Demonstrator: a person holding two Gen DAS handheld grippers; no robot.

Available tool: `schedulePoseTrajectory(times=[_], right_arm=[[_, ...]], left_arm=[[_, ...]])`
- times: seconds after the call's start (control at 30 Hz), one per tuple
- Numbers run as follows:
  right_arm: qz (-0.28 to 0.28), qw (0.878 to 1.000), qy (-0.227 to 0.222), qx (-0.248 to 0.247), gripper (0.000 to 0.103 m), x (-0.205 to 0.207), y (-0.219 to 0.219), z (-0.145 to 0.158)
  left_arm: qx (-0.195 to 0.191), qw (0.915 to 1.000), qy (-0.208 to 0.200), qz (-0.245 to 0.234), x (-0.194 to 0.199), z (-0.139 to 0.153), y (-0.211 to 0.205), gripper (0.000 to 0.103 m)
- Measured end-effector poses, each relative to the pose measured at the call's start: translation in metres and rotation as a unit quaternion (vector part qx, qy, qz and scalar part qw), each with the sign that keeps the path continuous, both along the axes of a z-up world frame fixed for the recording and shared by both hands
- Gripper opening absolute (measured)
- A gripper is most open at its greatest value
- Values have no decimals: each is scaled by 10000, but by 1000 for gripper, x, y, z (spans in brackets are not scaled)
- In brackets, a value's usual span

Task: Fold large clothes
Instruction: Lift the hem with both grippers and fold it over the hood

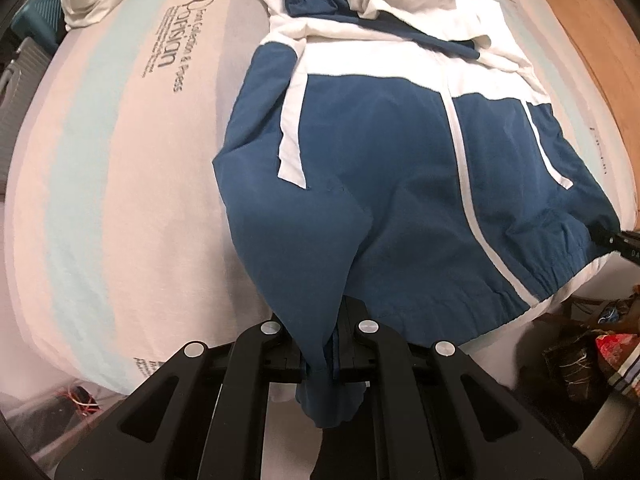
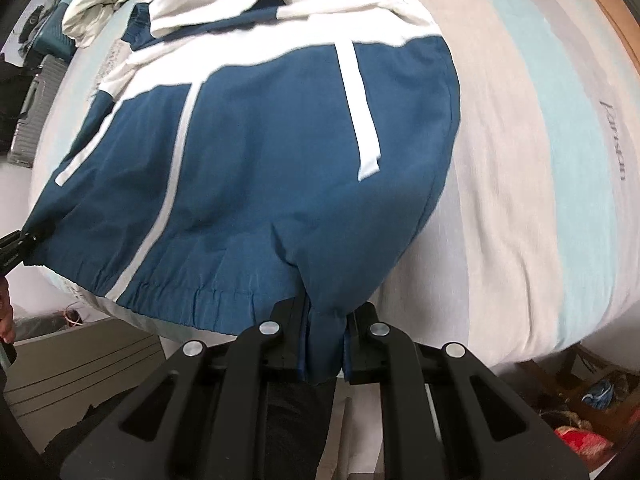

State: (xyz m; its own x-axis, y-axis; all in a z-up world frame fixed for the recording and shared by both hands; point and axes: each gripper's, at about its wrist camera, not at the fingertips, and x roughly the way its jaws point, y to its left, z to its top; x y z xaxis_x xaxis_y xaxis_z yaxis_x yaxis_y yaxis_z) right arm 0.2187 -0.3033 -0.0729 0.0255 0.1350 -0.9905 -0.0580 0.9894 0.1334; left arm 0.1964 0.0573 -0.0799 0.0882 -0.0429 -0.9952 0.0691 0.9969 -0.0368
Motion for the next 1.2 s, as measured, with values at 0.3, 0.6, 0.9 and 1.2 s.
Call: schedulePoseTrajectory(times=[0.3, 0.6, 0.9, 1.2], right_arm=[[64, 9986, 127, 501, 11, 41, -24, 25], [209, 9957, 367, 830, 11, 78, -39, 27], [412, 9961, 138, 770, 11, 111, -49, 42], [556, 9967, -285, 510, 11, 141, -46, 64]], left_arm=[[247, 9996, 137, 91, 30, 31, -8, 6], [445, 9983, 345, 136, 58, 44, -23, 6], [486, 9987, 35, 135, 88, 66, -32, 6], [347, 9982, -370, 320, 122, 82, -29, 6]])
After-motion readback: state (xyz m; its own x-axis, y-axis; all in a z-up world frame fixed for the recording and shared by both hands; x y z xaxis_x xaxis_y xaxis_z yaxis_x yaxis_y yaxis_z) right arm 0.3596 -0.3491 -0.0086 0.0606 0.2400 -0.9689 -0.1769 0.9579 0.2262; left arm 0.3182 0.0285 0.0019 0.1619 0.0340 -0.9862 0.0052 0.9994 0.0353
